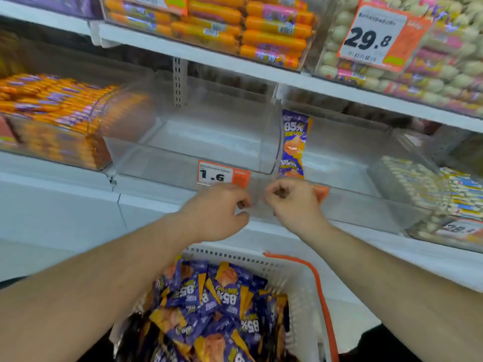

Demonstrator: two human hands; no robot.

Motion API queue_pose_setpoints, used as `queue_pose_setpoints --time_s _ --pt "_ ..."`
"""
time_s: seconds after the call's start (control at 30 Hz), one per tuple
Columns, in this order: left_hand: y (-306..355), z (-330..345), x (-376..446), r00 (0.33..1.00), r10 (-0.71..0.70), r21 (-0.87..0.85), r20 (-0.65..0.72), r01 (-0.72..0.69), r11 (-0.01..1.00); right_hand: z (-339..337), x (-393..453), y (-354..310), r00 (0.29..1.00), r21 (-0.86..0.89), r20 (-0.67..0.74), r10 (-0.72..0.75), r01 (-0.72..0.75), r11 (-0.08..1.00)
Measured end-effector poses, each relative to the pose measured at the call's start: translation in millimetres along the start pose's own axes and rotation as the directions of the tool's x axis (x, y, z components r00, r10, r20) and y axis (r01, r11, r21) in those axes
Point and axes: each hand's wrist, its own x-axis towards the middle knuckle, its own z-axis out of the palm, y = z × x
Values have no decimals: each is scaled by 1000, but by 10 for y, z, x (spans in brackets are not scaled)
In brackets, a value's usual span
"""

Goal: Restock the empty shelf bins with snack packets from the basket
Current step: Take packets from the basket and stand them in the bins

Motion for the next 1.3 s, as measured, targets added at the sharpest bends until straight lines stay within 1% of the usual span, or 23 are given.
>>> queue_pose_setpoints --time_s 0.03,0.1,0.17,0.23,0.33,0.43,0.5,0.57,0.67,0.8,0.9,0.97,1.03,1.13,1.2,1.3 --pt "-87 72 -69 992 -68 -2 102 69 998 121 -61 85 997 -25 62 45 -44 999" --pt "-232 190 -188 953 -177 -8 247 185 983 351 -168 272 966 -94 201 163 -146 985" --pt "-318 270 -251 889 -234 11 394 250 968 571 -265 494 895 -197 323 307 -254 947" --pt "-352 308 -273 818 -238 54 524 247 967 784 -396 766 792 -327 407 454 -338 883" --pt "-368 348 -277 755 -223 99 617 207 973 1058 -641 1145 633 -516 476 610 -361 777" --pt "-387 360 -268 689 -254 151 679 207 967 1198 -897 1357 485 -609 531 695 -351 711" --pt "-390 354 -255 676 -242 143 696 200 969 1243 -1034 1415 414 -648 557 720 -325 689" --pt "-384 353 -242 673 -231 138 702 189 972 1278 -1145 1458 374 -674 562 737 -310 671" --pt "-340 346 -234 673 -247 154 697 196 968 1318 -1263 1480 392 -689 551 737 -284 667" --pt "-245 291 -246 661 -264 156 702 219 963 1341 -1316 1477 410 -696 532 741 -286 658" --pt "-187 254 -267 653 -268 145 709 237 961 1271 -1232 1411 385 -682 565 730 -280 675" --pt "-174 237 -282 646 -268 139 715 244 960 1176 -1122 1317 403 -660 582 706 -273 700" --pt "-175 235 -285 649 -263 140 714 236 962 1058 -957 1137 442 -660 607 661 -184 729" --pt "-156 240 -281 678 -251 126 691 229 965 825 -664 775 488 -657 677 551 61 752" --pt "-154 257 -274 690 -233 71 685 256 964 645 -494 488 507 -635 718 477 197 747" --pt "-132 298 -261 702 -190 -23 687 282 959 367 -305 95 524 -583 760 385 287 760"
